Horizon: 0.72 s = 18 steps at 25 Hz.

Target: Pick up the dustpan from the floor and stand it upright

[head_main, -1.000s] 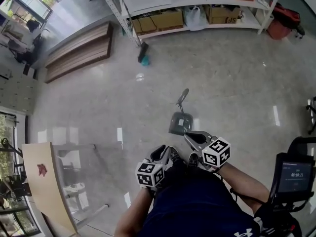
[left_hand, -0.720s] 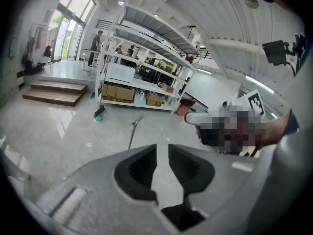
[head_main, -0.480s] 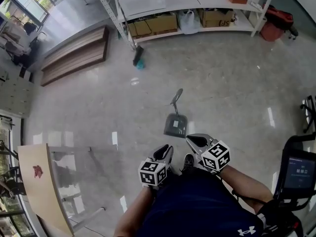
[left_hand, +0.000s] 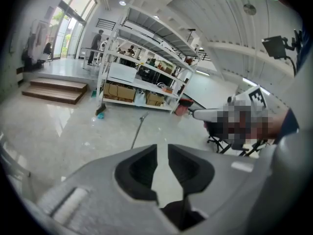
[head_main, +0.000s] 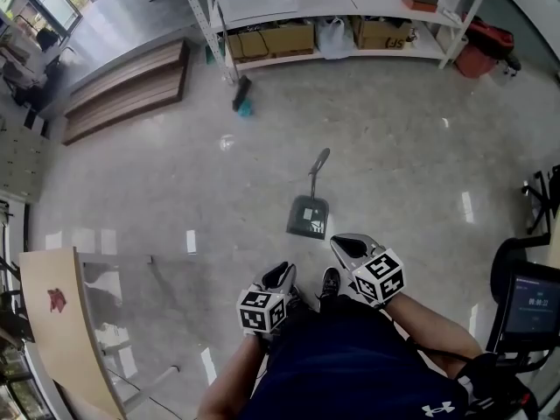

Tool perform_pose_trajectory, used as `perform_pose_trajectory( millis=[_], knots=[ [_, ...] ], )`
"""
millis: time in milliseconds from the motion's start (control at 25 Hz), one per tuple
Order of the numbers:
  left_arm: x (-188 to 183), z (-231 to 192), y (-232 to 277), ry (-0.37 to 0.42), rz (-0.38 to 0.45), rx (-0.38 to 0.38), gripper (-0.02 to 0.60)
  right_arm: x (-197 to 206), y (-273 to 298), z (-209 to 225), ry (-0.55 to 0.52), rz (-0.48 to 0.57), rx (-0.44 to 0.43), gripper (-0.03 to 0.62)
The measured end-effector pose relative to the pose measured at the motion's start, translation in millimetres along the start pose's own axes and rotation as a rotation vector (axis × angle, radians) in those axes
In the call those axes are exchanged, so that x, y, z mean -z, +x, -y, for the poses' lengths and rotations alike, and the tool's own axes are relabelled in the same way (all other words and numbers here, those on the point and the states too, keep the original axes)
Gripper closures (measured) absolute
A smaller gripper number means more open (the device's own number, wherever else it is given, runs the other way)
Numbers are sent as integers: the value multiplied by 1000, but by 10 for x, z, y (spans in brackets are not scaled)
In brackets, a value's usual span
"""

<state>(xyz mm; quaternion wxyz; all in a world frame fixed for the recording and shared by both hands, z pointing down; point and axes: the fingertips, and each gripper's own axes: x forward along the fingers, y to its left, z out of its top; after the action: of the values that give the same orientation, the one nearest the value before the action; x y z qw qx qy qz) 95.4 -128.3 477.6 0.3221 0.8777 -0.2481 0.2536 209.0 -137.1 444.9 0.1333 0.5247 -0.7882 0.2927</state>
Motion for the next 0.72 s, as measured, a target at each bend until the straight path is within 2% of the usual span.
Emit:
perform_pose_trajectory(
  millis=[80, 240, 720],
  knots=[
    [60, -66, -97, -33, 4, -2, 516, -31, 14, -44, -15, 15, 31, 583],
    [-48, -75, -208, -95, 45, -4, 525, -143, -38, -13, -20, 52, 100, 583],
    [-216, -164, -264, -67, 71, 21, 526, -374, -51, -97, -69, 94, 139, 583]
  ],
)
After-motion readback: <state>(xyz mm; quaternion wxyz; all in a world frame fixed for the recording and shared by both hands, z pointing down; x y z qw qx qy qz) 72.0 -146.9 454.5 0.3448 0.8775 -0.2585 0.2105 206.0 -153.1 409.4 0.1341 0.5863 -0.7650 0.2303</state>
